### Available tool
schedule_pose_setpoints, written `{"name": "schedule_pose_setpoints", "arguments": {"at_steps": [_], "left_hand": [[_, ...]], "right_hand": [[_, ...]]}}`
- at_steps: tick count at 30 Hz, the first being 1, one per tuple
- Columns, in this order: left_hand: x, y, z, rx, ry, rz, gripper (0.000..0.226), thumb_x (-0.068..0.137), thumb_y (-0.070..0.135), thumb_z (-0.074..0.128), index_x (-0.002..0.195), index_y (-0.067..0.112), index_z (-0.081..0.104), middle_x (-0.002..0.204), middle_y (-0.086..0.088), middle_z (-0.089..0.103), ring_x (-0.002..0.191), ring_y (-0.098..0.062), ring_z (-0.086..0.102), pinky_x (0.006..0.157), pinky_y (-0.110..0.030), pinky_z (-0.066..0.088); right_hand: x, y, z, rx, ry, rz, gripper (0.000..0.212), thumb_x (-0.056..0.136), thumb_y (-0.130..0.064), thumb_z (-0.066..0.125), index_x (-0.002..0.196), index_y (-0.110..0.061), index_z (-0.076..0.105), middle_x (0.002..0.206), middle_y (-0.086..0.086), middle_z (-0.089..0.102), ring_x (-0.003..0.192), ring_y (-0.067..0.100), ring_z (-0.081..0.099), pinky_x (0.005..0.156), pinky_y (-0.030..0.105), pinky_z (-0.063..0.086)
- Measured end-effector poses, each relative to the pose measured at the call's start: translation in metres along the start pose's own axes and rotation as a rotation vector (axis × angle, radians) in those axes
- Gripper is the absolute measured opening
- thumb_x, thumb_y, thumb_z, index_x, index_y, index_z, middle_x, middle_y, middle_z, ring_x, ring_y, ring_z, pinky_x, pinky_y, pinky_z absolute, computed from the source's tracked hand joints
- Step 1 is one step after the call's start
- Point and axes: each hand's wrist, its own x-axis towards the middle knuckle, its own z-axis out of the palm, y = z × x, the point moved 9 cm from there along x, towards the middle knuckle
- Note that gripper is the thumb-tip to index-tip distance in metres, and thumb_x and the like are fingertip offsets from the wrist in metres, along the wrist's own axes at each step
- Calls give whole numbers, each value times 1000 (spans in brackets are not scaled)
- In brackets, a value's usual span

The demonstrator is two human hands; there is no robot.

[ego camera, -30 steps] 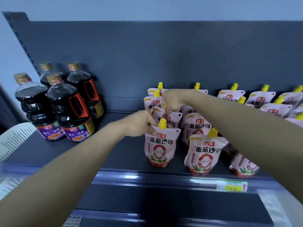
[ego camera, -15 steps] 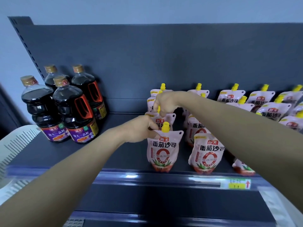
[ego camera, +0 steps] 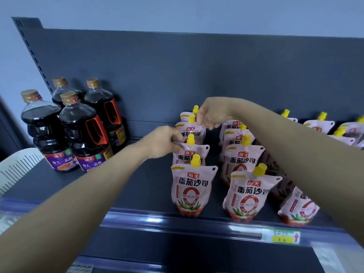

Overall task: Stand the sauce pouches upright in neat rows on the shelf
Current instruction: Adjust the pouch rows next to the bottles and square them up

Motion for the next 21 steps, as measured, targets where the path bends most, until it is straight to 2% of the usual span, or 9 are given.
{"name": "schedule_pose_setpoints", "arguments": {"at_steps": [1, 3, 7, 9, 10, 12, 14, 19, 21], "left_hand": [[3, 0, 2, 18, 16, 3, 6, 76, 12, 74, 77, 14, 68, 80, -1, 68, 72, -10, 60, 77, -29, 51], [9, 0, 1, 40, 67, 9, 17, 77, 11, 73, 64, 19, 67, 70, 6, 66, 67, -7, 59, 71, -25, 47], [13, -4, -1, 22, 85, -30, 31, 75, 11, 74, 50, 26, 62, 58, 14, 62, 55, 2, 54, 58, -13, 40], [14, -5, -1, 18, 79, -39, 27, 74, 11, 75, 53, 25, 65, 59, 13, 62, 54, 3, 53, 56, -12, 39], [14, -6, -1, 19, 77, -41, 22, 74, 11, 75, 57, 22, 67, 61, 12, 63, 56, 2, 54, 56, -12, 40], [15, -6, -2, 22, 79, -38, 12, 74, 12, 75, 64, 18, 72, 62, 12, 64, 58, 2, 54, 55, -8, 40], [15, -7, -4, 28, 95, -34, 8, 74, 12, 75, 67, 15, 73, 61, 14, 62, 56, 3, 53, 51, -2, 38], [15, -7, -3, 31, 91, -23, 5, 74, 12, 75, 69, 12, 72, 59, 15, 61, 51, 9, 52, 51, 0, 37], [16, -7, -2, 39, 80, -15, 5, 74, 12, 75, 70, 11, 72, 61, 13, 62, 53, 6, 52, 51, -1, 37]], "right_hand": [[2, 2, -2, -22, 34, 3, 31, 89, -4, 52, 117, 1, 64, 111, 18, 70, 96, 29, 68, 80, 31, 53], [9, 8, -10, -36, 145, 16, 30, 88, -8, 55, 116, -4, 66, 111, 16, 70, 97, 31, 67, 75, 31, 50], [28, 16, -11, -59, 203, 27, 33, 84, -8, 60, 116, -3, 64, 118, 16, 65, 112, 33, 60, 82, 30, 46], [40, 16, -6, -96, 183, 5, 36, 86, -9, 59, 119, 5, 61, 121, 20, 64, 114, 35, 59, 91, 34, 49], [47, 16, -3, -115, 168, -7, 36, 86, -10, 59, 118, 7, 60, 120, 22, 64, 110, 35, 60, 91, 35, 50], [58, 14, 6, -151, 130, -20, 28, 85, -14, 61, 102, 9, 62, 104, 24, 65, 87, 29, 59, 74, 28, 47], [65, 12, 13, -200, 110, -21, 18, 84, -18, 64, 86, 0, 61, 87, 17, 56, 76, 24, 50, 63, 27, 37], [78, 9, 20, -313, 113, -32, 12, 82, -15, 66, 81, -6, 57, 80, 12, 54, 72, 25, 48, 62, 26, 37], [81, 10, 19, -334, 100, -30, 13, 82, -15, 66, 80, -7, 57, 79, 12, 54, 72, 24, 48, 61, 26, 37]]}}
